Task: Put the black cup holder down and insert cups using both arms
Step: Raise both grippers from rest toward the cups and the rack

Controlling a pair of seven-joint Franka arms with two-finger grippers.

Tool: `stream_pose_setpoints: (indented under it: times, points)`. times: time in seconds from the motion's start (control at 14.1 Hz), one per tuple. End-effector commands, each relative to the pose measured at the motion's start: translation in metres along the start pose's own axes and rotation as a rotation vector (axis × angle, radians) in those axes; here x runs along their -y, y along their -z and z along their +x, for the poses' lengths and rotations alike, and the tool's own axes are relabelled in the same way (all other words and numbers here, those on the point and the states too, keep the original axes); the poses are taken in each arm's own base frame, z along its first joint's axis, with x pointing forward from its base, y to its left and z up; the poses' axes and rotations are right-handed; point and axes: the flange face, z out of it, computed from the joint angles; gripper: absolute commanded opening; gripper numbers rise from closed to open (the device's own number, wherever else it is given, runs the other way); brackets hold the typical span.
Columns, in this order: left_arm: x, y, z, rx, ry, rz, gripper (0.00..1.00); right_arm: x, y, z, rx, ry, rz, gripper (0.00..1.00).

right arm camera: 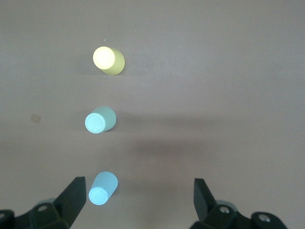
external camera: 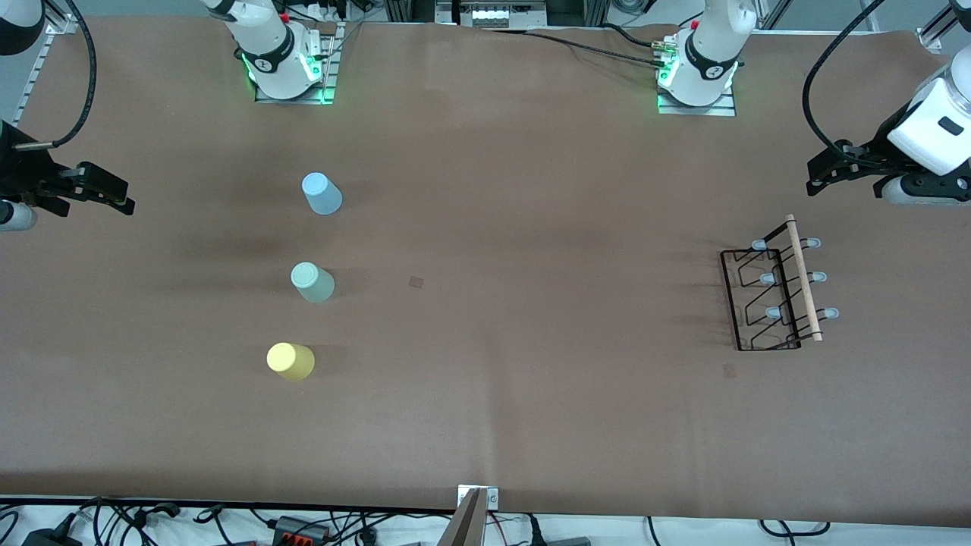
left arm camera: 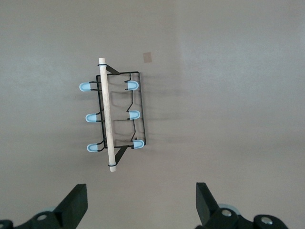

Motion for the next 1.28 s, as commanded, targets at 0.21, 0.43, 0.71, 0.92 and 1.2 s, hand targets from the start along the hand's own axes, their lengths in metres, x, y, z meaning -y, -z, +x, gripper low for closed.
stream_pose_setpoints:
  times: [0.21, 0.43, 0.71, 0.92, 1.2]
  points:
    - [-0.001, 0.005, 0.003, 0.003, -0.017, -0.003, 1.0, 0.004, 0.003, -0.002, 0.001, 0.008, 0.002, 1.0]
    - [-0.001, 0.005, 0.003, 0.005, -0.017, -0.003, 1.0, 0.003, 0.003, 0.0, -0.014, 0.01, 0.001, 1.0]
    - [-0.001, 0.005, 0.003, 0.006, -0.017, -0.003, 1.0, -0.001, -0.024, 0.007, 0.041, 0.003, 0.006, 1.0]
    - [-0.003, -0.01, 0.009, 0.033, -0.012, 0.001, 1.0, 0.003, -0.073, 0.008, 0.14, 0.025, 0.014, 1.0]
    - [0.001, -0.022, 0.016, 0.058, -0.002, 0.002, 1.0, 0.048, -0.154, 0.003, 0.138, 0.086, 0.01, 1.0]
